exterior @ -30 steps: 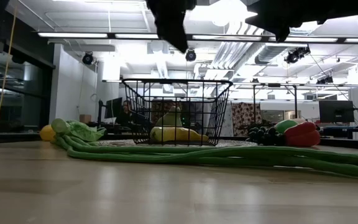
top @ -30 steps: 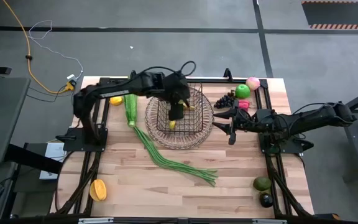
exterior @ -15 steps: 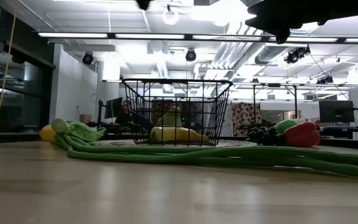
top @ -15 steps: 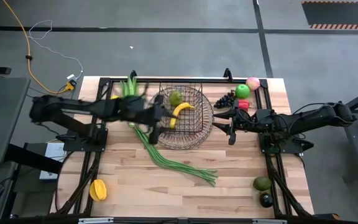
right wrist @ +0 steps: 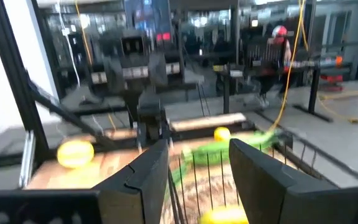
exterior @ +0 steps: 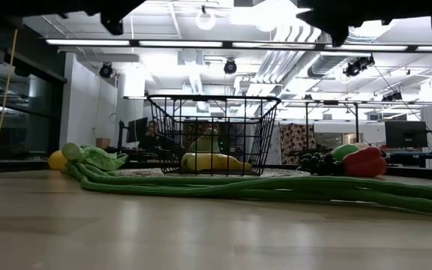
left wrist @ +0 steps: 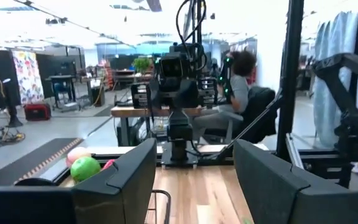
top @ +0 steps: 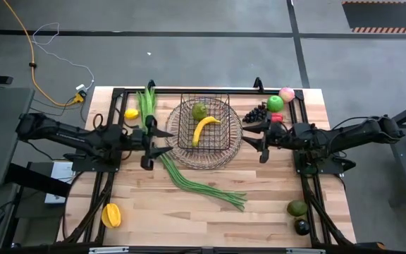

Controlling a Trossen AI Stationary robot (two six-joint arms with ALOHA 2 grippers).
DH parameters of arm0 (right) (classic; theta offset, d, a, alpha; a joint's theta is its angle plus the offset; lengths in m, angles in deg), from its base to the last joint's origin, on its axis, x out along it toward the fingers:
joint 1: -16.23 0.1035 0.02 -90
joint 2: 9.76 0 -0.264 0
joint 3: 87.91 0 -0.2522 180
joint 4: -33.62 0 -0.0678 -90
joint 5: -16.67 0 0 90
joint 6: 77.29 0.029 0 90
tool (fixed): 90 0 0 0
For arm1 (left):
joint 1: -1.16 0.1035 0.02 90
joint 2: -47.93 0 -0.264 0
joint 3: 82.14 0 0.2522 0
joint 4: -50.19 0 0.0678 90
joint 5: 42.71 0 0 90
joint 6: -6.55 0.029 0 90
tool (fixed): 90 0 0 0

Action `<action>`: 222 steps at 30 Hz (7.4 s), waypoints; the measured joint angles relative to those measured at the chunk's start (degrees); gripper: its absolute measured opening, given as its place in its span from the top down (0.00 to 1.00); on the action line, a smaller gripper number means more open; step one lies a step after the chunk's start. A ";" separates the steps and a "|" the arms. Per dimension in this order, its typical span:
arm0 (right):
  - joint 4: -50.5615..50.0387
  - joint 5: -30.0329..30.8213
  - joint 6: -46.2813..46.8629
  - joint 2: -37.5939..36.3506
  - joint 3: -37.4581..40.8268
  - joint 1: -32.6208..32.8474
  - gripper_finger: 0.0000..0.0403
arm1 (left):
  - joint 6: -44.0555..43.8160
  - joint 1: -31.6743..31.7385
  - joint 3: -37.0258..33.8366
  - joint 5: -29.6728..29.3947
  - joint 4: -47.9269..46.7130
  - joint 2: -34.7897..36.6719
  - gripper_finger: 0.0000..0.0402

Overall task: Build produce basket
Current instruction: Put the red bell pepper into the black mesh basket

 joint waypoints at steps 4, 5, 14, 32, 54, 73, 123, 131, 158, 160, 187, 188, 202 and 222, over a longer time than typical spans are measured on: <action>3.40 0.00 -1.29 0.00 0.00 0.00 0.60 | -0.74 -0.23 -1.97 0.00 0.55 1.55 0.50; 3.68 0.00 -1.35 0.03 0.00 0.00 0.60 | -0.71 -0.23 -1.97 0.00 0.78 1.53 0.50; 15.81 8.46 -2.29 6.16 0.00 0.00 0.60 | -1.02 -0.23 -1.97 0.02 1.44 1.53 0.50; -13.55 18.99 11.24 11.15 -11.73 -1.77 0.60 | -2.63 -0.23 -1.97 0.26 1.20 1.48 0.50; -38.00 24.45 14.77 11.75 -23.74 -7.87 0.60 | -2.61 -0.23 -1.95 0.17 1.00 1.48 0.50; -82.10 16.29 48.57 12.44 -21.65 -29.58 0.60 | -2.59 -0.14 -1.95 0.20 0.72 1.46 0.50; -86.94 10.01 16.07 33.05 -22.13 -50.58 0.60 | -2.57 -0.14 -1.95 0.15 0.72 1.46 0.50; -82.21 8.92 9.82 34.99 -23.64 -50.03 0.60 | -2.58 -0.15 -1.95 0.02 0.71 1.46 0.50; -83.66 -6.12 11.06 35.01 -23.67 -45.44 0.60 | -2.59 -0.17 -1.93 0.06 -0.29 1.46 0.50; -83.11 -6.24 12.16 35.04 -23.67 -45.44 0.60 | -2.59 -0.17 -1.93 0.05 -0.29 1.46 0.50; -79.81 -3.30 12.14 41.66 -23.58 -45.53 0.60 | -2.63 -0.17 -1.93 0.09 -0.27 1.46 0.50; -79.78 -3.25 12.14 41.92 -23.58 -45.53 0.60 | -2.63 -0.17 -1.93 0.09 -0.27 1.46 0.50; -79.64 -1.00 12.42 42.42 -23.58 -45.59 0.76 | -2.63 -0.17 -1.93 0.09 -0.29 1.46 0.50; -96.42 -0.65 12.74 39.75 -26.73 -43.43 0.99 | -2.61 -0.14 -1.93 0.07 -0.53 1.46 0.50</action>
